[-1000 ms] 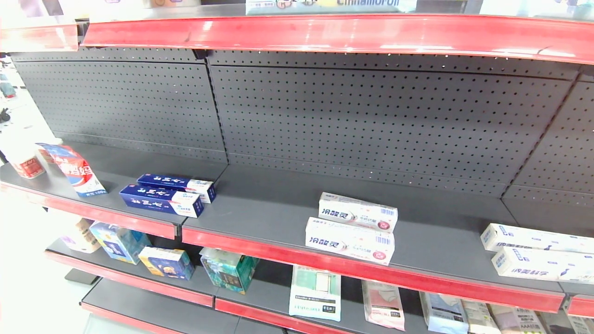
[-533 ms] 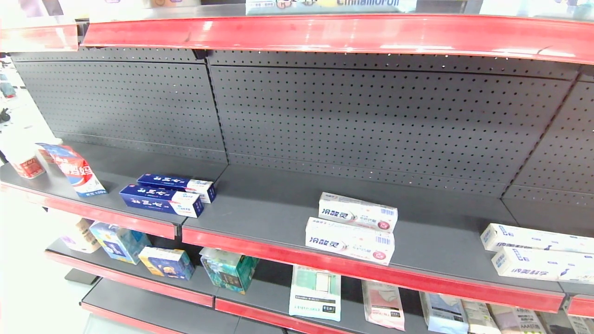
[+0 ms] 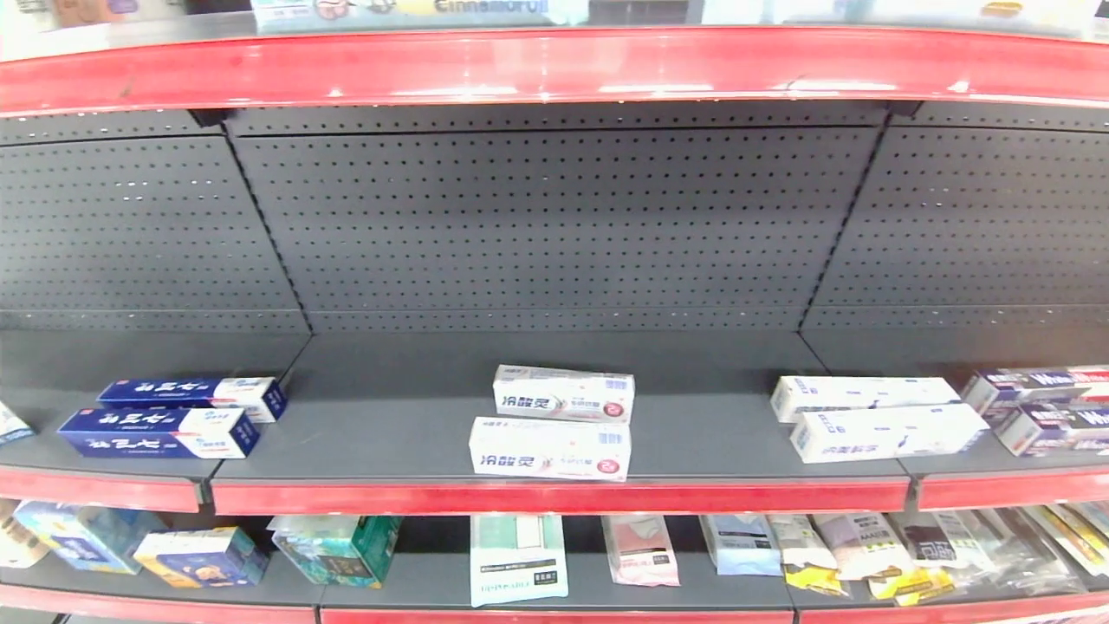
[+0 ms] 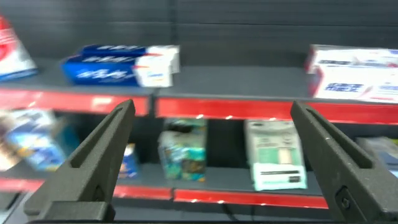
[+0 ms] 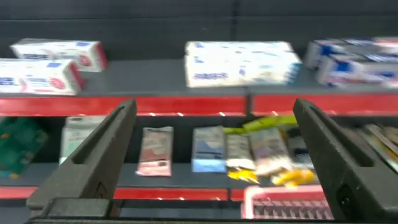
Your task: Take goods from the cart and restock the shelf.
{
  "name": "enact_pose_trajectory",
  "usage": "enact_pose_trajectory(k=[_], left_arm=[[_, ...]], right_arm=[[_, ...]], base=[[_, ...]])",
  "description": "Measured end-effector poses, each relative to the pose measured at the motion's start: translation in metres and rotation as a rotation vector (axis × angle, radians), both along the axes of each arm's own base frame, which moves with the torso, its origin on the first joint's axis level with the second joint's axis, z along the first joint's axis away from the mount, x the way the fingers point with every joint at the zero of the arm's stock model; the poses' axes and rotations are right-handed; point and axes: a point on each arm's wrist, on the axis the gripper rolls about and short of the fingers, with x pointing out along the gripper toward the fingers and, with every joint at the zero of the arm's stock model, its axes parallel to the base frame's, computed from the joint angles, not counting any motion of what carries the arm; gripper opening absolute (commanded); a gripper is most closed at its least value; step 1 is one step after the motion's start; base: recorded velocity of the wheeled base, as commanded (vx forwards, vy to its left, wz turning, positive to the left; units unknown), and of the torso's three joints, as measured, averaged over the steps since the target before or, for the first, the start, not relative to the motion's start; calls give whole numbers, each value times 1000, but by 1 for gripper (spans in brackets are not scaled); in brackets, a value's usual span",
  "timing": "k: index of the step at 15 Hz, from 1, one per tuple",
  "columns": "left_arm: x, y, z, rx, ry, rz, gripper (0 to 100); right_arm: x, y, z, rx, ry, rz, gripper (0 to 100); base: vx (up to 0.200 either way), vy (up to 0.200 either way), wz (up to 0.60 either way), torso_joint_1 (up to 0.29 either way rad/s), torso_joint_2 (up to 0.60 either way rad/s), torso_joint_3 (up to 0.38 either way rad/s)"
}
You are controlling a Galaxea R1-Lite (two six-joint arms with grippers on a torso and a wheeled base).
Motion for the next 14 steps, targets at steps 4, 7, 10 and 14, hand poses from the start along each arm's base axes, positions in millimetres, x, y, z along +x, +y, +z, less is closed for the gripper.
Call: enact_pose_trajectory(k=[4,7,10,14], left_arm=[[0,0,0,1,0,-1,100],[0,0,0,2,2,-13,100],[0,-1,1,3,-1,-53,100],[-4,-1,60,-91,-79,-85,100]], right_arm=[[0,0,0,1,0,0,100],[0,0,0,1,1,0,100],[0,0,0,1,1,1,100],[0,0,0,1,1,1,100]], base=[[0,0,0,0,0,0],[0,0,0,0,0,0],[0,0,0,0,0,0],[0,0,0,0,0,0]])
